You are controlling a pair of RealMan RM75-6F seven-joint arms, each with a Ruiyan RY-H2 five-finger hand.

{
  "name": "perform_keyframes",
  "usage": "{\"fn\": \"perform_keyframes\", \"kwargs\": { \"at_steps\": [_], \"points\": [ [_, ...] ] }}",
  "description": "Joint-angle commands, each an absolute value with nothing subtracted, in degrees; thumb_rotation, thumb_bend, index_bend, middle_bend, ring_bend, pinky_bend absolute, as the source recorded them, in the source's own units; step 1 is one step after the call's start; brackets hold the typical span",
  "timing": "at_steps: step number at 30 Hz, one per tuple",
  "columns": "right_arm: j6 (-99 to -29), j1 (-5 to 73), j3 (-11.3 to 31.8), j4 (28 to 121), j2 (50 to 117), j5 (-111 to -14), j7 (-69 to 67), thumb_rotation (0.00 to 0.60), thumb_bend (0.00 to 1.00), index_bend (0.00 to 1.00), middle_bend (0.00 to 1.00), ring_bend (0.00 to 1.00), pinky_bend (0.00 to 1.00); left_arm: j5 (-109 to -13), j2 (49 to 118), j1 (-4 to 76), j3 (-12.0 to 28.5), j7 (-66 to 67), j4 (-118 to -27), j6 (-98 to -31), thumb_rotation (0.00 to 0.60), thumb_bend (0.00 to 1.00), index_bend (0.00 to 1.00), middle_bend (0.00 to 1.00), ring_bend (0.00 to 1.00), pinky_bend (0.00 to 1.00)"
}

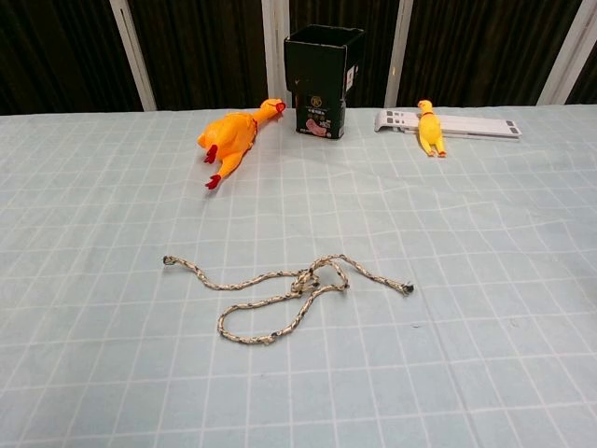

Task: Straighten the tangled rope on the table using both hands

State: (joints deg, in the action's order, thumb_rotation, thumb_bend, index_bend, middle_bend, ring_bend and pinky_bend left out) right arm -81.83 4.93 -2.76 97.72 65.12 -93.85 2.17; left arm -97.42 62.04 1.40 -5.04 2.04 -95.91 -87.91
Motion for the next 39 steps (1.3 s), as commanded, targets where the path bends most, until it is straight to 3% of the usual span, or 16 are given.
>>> {"fn": "perform_keyframes", "kwargs": {
  "at_steps": [1, 27, 33, 39],
  "points": [
    [-81.8, 4.9, -2.8, 97.7, 65.1, -93.9, 2.2, 0.600, 0.36, 0.00, 0.00, 0.00, 0.00, -97.4, 62.0, 1.4, -5.0, 1.9, -96.0, -88.0, 0.600, 0.07, 0.09, 0.00, 0.00, 0.00],
    [-81.4, 6.2, -2.6, 100.7, 64.9, -95.7, -1.3, 0.600, 0.36, 0.00, 0.00, 0.00, 0.00, -97.7, 61.3, 1.0, -5.1, 0.1, -96.3, -88.9, 0.600, 0.07, 0.09, 0.00, 0.00, 0.00],
    [-76.8, 10.2, -0.2, 105.0, 66.1, -94.6, -0.1, 0.600, 0.36, 0.01, 0.00, 0.00, 0.00, -97.7, 61.3, 1.0, -5.1, 0.0, -96.2, -89.0, 0.600, 0.07, 0.09, 0.00, 0.00, 0.00],
    [-70.2, 14.5, 2.8, 109.8, 70.1, -89.0, 4.7, 0.600, 0.36, 0.13, 0.00, 0.00, 0.00, -97.7, 61.5, 1.0, -5.0, 0.6, -96.1, -88.9, 0.600, 0.07, 0.09, 0.00, 0.00, 0.00]
  ]
}}
